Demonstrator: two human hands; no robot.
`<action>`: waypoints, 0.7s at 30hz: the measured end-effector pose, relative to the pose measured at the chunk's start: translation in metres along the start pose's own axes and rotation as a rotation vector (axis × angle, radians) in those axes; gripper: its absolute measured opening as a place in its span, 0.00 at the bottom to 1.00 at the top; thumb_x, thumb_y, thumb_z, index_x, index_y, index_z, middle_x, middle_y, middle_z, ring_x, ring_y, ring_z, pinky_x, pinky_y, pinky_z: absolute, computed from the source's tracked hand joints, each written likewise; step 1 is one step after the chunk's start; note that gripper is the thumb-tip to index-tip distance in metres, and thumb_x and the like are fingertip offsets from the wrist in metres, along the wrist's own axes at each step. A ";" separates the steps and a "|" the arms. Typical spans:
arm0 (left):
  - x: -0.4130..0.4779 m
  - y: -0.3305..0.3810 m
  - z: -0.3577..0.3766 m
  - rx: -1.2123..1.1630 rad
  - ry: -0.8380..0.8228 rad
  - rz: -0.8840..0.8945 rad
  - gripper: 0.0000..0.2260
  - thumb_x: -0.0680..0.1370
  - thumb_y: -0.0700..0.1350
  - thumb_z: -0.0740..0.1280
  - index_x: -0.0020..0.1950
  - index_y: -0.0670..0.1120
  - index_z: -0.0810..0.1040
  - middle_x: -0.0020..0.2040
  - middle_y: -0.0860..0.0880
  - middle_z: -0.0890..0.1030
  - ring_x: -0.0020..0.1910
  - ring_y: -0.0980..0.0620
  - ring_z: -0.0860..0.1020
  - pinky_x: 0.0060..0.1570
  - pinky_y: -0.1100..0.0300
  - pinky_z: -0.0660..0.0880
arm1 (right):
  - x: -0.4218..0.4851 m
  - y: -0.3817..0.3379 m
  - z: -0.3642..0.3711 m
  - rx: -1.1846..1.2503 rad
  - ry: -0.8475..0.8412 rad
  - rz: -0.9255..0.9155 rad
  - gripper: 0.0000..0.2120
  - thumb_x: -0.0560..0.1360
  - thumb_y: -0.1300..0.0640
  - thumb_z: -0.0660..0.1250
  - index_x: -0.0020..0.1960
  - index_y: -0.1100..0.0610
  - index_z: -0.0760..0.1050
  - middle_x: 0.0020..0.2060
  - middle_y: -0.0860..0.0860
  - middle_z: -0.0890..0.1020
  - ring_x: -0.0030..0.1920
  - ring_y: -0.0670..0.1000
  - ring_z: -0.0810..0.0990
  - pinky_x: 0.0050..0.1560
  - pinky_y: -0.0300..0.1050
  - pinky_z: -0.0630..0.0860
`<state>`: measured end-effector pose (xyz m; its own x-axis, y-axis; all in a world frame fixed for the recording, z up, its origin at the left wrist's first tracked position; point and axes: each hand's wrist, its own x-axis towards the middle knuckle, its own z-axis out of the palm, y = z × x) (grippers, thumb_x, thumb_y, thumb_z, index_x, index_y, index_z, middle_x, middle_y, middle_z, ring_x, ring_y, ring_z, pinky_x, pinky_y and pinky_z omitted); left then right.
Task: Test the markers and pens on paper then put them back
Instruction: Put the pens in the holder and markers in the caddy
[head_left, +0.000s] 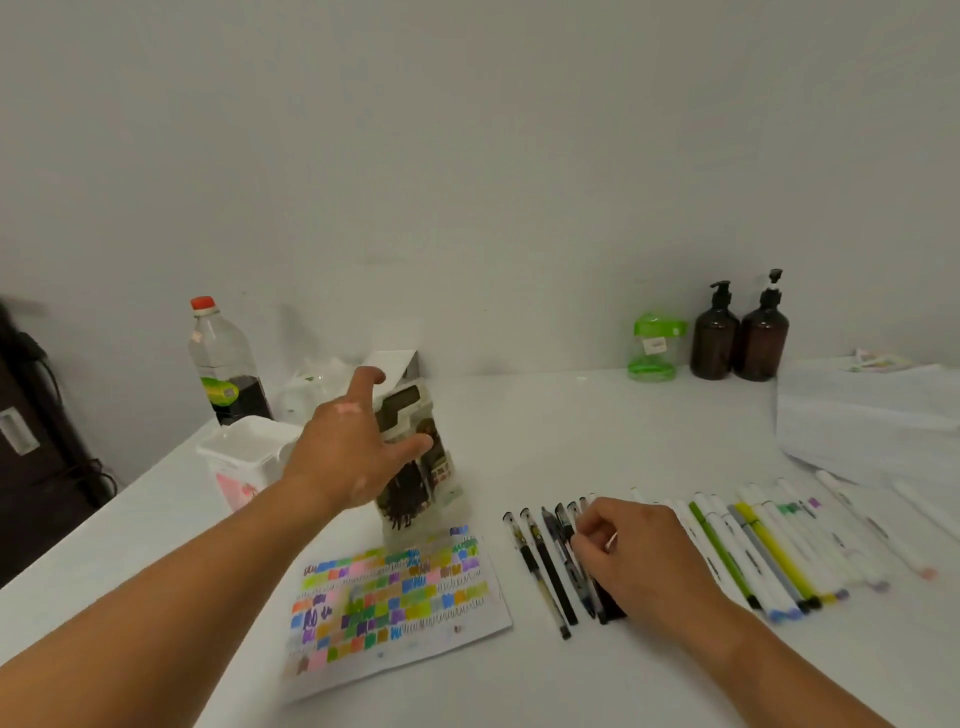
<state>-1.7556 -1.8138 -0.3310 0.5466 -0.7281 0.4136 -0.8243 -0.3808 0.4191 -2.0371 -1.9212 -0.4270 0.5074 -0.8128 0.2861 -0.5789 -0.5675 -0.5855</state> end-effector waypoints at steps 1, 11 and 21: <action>-0.014 0.002 0.001 -0.028 0.004 0.013 0.36 0.67 0.66 0.75 0.67 0.59 0.60 0.53 0.48 0.80 0.38 0.57 0.76 0.27 0.69 0.69 | -0.001 0.000 -0.001 -0.019 0.000 0.009 0.05 0.74 0.50 0.71 0.41 0.42 0.78 0.33 0.39 0.82 0.35 0.38 0.80 0.34 0.32 0.76; -0.077 0.016 0.033 -0.060 0.032 0.057 0.40 0.67 0.66 0.75 0.71 0.60 0.57 0.60 0.48 0.80 0.54 0.48 0.80 0.49 0.53 0.80 | -0.012 -0.017 -0.003 -0.199 -0.087 0.030 0.14 0.76 0.45 0.67 0.59 0.48 0.74 0.46 0.44 0.81 0.45 0.44 0.79 0.48 0.44 0.80; -0.109 -0.017 0.070 -0.563 0.006 -0.099 0.30 0.68 0.52 0.80 0.65 0.57 0.70 0.48 0.65 0.77 0.48 0.62 0.79 0.35 0.76 0.72 | -0.001 -0.021 -0.004 -0.255 -0.163 0.145 0.28 0.75 0.42 0.69 0.68 0.55 0.68 0.47 0.47 0.80 0.44 0.47 0.80 0.46 0.45 0.81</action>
<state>-1.8113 -1.7680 -0.4402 0.6196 -0.7003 0.3545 -0.5643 -0.0835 0.8213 -2.0279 -1.9094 -0.4123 0.4920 -0.8673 0.0763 -0.7829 -0.4790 -0.3971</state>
